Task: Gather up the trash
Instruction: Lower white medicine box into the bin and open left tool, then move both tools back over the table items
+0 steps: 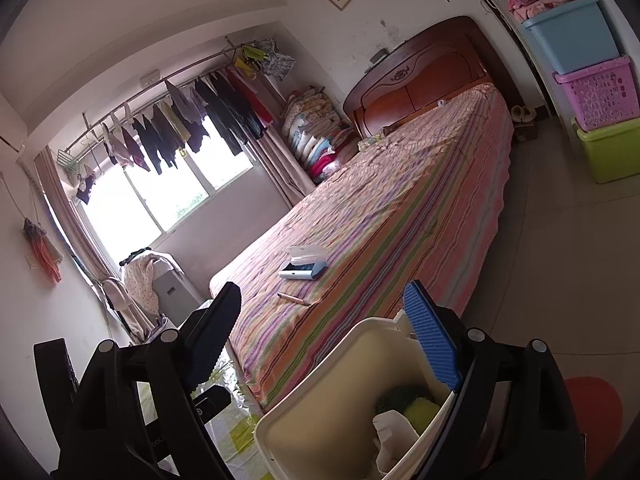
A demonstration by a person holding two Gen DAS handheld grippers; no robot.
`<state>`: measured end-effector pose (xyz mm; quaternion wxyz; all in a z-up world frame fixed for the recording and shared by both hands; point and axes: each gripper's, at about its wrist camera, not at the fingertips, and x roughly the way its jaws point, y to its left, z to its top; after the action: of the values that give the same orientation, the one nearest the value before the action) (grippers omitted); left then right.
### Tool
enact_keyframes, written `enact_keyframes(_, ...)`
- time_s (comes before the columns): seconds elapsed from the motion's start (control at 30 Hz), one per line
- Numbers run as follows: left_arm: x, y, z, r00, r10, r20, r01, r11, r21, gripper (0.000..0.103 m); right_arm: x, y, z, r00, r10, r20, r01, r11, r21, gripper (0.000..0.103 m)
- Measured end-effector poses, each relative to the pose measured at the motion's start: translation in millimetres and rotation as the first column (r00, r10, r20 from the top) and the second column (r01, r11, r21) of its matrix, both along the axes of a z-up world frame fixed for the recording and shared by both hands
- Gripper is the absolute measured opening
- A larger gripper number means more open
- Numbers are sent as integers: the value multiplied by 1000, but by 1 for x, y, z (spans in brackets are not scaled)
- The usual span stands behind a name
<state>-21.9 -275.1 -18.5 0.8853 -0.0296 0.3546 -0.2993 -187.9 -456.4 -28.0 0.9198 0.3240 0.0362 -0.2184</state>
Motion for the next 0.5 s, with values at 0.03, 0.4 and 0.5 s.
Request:
enact_keyframes(0.03,0,5,1,1000,10,2,-10,1000,1,82,2,2,0,1000,5,-4,-5,1000,-1,83)
enact_keyframes(0.4,-1,60,13,994,103,40,-103,995,12,82,16,31,7,998,60,-24,-62,996,-61,85)
enact_keyframes(0.5,-3,75,18,991,123,55,-123,992,13,82,21,39,9,996,80,-35,-83,993,-79,87)
